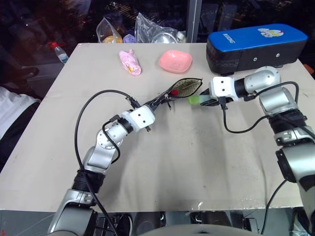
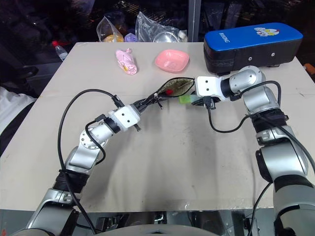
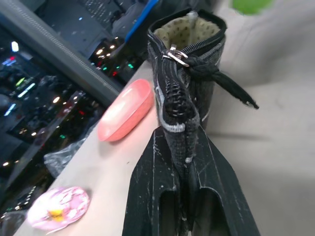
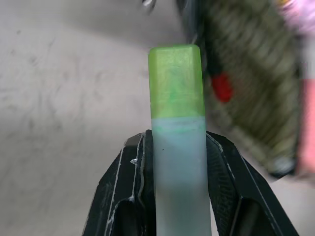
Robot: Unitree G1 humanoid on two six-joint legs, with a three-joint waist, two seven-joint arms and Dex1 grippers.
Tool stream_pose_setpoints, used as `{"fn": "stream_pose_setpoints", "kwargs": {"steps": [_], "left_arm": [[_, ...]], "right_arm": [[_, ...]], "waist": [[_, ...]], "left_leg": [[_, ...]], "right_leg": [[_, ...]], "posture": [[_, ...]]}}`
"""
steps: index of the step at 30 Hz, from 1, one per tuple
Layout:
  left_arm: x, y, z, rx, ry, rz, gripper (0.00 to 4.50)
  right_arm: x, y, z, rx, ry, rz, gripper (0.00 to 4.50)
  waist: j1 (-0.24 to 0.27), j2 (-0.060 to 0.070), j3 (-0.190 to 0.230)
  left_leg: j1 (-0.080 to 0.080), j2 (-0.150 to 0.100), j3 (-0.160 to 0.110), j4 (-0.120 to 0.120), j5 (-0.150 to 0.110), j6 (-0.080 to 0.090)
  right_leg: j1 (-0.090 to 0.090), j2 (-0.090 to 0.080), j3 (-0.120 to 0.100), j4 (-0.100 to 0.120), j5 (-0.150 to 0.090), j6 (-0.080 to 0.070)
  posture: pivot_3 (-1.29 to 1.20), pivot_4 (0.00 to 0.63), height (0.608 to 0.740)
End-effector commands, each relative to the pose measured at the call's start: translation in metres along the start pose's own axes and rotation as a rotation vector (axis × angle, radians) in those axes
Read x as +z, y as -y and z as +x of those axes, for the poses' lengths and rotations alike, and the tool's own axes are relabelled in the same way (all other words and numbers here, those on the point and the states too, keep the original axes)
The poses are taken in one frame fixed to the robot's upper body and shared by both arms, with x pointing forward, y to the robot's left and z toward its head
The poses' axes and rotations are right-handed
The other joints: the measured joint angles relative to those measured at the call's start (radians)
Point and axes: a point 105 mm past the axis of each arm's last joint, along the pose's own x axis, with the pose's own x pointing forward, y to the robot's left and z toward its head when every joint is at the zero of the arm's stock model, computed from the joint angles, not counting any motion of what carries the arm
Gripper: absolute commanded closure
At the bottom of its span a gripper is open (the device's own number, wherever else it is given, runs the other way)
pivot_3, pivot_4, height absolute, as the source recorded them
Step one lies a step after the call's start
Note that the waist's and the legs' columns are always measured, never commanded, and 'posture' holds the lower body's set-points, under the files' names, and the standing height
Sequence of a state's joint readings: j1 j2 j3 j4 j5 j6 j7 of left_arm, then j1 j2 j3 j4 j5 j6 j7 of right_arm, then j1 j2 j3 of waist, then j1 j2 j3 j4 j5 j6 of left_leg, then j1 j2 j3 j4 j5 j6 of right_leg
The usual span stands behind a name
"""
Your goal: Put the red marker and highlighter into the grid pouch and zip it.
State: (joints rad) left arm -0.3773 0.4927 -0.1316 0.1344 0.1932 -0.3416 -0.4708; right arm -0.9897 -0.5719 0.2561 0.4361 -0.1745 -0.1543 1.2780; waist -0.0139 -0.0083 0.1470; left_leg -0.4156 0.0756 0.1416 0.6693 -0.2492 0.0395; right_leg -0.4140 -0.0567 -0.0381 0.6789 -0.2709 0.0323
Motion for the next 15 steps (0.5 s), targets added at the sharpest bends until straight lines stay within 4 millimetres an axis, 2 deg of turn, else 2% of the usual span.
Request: {"fn": "stream_pose_setpoints", "kwargs": {"steps": [1, 6, 12, 15], "left_arm": [[0.010, -0.003, 0.007, 0.002, 0.057, 0.013, 4.50], [0.015, 0.002, 0.015, -0.023, 0.090, 0.008, 4.50], [0.022, 0.008, 0.022, -0.044, 0.119, 0.010, 4.50], [0.025, 0.008, 0.024, -0.043, 0.127, 0.009, 4.50]], "right_arm": [[0.022, 0.021, -0.017, -0.159, -0.035, -0.126, 3.69], [0.021, 0.024, -0.018, -0.211, -0.130, -0.184, 3.69], [0.004, 0.023, -0.008, -0.205, -0.234, -0.238, 3.69], [0.005, 0.022, 0.003, -0.186, -0.240, -0.280, 3.69]], "waist": [[0.001, 0.000, 0.000], [0.003, 0.000, 0.000], [0.002, 0.000, 0.000], [0.002, 0.000, 0.000]], "left_leg": [[0.000, 0.000, 0.000, 0.000, 0.000, 0.000], [0.000, 0.000, 0.000, 0.000, 0.000, 0.000], [0.000, -0.001, 0.000, 0.000, 0.000, 0.000], [0.000, -0.001, 0.000, 0.000, 0.000, 0.000]], "right_leg": [[0.000, 0.000, 0.000, 0.000, 0.000, 0.000], [0.000, 0.000, 0.000, 0.000, 0.000, 0.000], [0.000, 0.001, 0.000, 0.000, 0.000, 0.000], [0.000, 0.001, 0.000, 0.000, 0.000, 0.000]], "posture": [[0.00, 0.150, 0.740], [0.00, 0.150, 0.740], [0.00, 0.150, 0.740], [0.00, 0.150, 0.740]]}}
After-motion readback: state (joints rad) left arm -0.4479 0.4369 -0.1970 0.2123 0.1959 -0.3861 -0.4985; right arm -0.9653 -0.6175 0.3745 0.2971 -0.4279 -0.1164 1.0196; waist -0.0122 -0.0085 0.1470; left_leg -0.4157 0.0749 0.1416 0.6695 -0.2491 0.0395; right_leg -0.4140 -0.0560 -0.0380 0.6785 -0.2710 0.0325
